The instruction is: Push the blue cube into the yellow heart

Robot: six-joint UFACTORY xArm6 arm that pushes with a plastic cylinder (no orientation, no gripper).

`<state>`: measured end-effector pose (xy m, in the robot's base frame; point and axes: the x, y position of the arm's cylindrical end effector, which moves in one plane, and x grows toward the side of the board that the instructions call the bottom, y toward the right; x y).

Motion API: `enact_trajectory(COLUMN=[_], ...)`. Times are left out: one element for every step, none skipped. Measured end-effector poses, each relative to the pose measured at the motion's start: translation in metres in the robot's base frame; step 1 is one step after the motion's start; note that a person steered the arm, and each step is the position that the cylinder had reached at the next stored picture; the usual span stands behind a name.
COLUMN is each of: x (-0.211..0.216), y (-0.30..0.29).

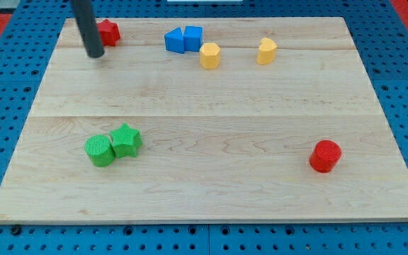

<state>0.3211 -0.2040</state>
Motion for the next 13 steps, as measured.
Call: enact_trajectory(x=[0.009,0.009,0.009,-0.009,-0.029,-0.049,-0.038,-0.054,-0.077,-0.078,-0.08,-0.056,-0.022], y=[0.0,0.0,0.001,0.05,0.104,0.146,0.109,0.084,0.127,0.236,0.257,0.249,0.248])
